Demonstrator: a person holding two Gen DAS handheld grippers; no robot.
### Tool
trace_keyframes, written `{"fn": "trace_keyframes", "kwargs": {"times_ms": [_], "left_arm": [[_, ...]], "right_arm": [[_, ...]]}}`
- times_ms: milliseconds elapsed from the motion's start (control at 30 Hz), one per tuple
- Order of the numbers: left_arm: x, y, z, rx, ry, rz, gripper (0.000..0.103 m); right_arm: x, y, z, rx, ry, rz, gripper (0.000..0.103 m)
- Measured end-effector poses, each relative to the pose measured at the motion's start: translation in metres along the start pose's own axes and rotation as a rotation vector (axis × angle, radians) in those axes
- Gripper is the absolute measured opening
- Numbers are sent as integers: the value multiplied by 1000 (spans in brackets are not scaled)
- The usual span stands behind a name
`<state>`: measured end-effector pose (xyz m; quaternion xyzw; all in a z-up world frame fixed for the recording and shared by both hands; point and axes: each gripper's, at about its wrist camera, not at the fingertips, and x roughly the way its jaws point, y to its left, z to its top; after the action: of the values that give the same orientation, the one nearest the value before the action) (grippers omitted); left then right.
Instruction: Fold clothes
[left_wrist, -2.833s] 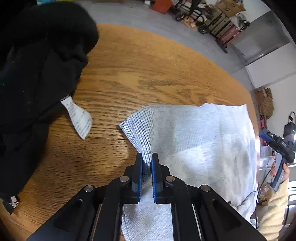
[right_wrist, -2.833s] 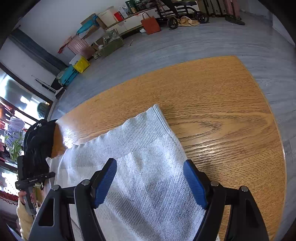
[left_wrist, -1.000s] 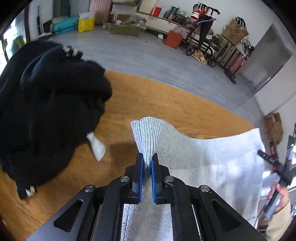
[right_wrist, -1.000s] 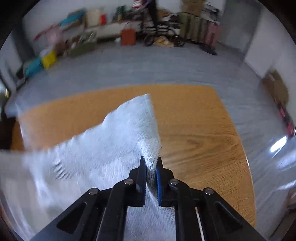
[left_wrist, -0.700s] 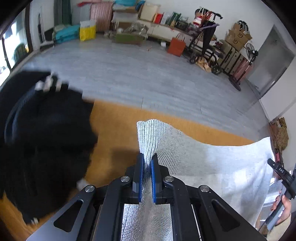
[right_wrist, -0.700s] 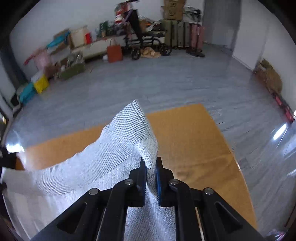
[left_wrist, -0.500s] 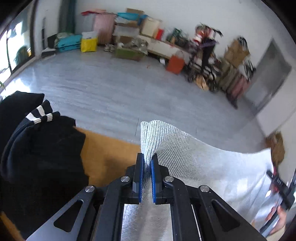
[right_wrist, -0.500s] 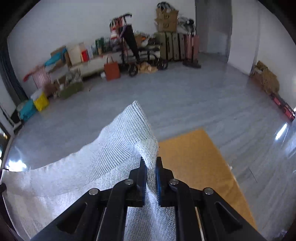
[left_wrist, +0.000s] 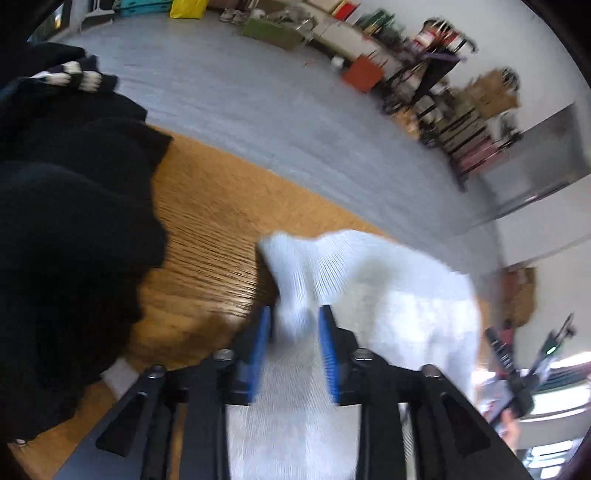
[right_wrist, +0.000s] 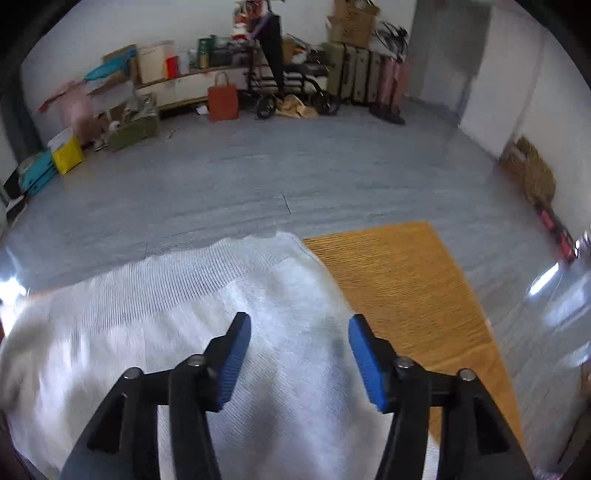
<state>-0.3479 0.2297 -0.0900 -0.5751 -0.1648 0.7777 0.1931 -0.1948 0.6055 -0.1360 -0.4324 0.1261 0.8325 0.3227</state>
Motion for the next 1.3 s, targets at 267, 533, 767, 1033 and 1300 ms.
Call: {"fn": "trace_keyframes", "kwargs": {"times_ms": [267,533,767,1033,1300], "left_arm": [[-76,61,-111,263,81,107,76],[-77,72,-180,271,142,178,75],[-73,67,-220,261,190,201,71],[-45,38,-203,289,223,324,31],[-52,33,-196,262,175,387,4]], "right_arm": [[-124,-54,-111,-46,-31,370,78],[-177,-18,-259,-151,190,527,79],[-201,17,-313,-387,175,435,79],[-179,45,-327,-526,198,346,82],[-164,33,-320,-472,225,334,101]]}}
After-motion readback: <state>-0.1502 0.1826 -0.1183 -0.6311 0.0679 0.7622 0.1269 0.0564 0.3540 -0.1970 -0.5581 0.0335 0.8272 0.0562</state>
